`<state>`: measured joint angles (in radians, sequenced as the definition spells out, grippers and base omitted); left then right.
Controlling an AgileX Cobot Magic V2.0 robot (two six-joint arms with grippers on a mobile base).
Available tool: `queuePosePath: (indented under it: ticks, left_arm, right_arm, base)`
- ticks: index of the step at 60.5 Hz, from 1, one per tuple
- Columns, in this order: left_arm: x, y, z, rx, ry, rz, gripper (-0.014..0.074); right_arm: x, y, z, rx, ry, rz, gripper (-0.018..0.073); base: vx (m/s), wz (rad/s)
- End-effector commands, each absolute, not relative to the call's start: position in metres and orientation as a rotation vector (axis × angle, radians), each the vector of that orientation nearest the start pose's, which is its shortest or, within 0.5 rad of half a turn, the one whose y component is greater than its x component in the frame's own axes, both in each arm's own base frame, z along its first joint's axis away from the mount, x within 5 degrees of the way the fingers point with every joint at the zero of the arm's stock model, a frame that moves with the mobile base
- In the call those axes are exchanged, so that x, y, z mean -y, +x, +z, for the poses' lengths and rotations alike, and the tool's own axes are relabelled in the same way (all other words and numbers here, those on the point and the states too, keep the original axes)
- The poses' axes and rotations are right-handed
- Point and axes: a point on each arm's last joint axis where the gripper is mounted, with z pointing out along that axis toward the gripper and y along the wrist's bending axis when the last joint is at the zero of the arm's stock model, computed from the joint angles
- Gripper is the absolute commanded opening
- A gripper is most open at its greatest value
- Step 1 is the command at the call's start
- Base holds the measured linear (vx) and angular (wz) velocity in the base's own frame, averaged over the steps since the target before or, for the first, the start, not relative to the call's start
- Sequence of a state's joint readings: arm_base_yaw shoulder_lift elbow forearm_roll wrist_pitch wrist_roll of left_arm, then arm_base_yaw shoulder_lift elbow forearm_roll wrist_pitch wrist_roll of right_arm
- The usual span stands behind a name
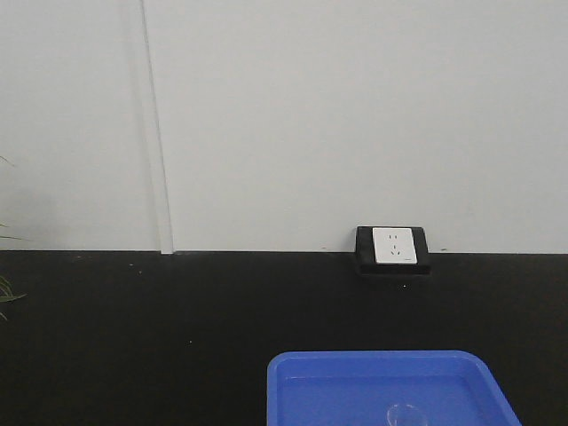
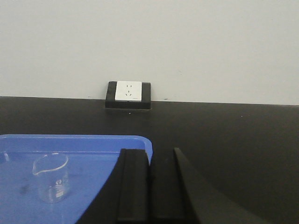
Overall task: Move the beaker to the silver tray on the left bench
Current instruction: 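Move the right gripper toward the clear glass beaker in the blue tray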
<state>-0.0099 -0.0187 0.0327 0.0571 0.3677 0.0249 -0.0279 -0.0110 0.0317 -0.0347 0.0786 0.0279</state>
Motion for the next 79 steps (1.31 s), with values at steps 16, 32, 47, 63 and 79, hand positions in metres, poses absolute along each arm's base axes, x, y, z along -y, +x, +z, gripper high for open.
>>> queuePosePath:
  ticks: [16,32,47,63,79]
  left_arm:
    - [-0.001,0.054,0.170,-1.796,0.070,0.056,0.0001]
    - [-0.001,0.054,0.170,-1.796,0.070,0.056,0.0001]
    - [-0.001,0.054,0.170,-1.796,0.070,0.056,0.0001]
    - [-0.001,0.054,0.170,-1.796,0.070,0.056,0.0001]
    - [-0.001,0.054,0.170,-1.796,0.070,0.056,0.0001]
  right_arm:
    - [0.002,0.056,0.203,-1.491,0.014,-0.037,0.0013]
    - [0.002,0.056,0.203,-1.491,0.014,-0.037,0.0013]
    - [0.002,0.056,0.203,-1.491,0.014,-0.037,0.0013]
    - [0.002,0.055,0.209,-1.419,0.013,-0.034,0.0013]
    - [0.001,0.053,0.219,-1.311,0.013,-0.027,0.0013]
  base:
    - [0.00,0.00]
    - [0.00,0.00]
    - [0.00,0.00]
    - [0.00,0.00]
    - [0.00,0.00]
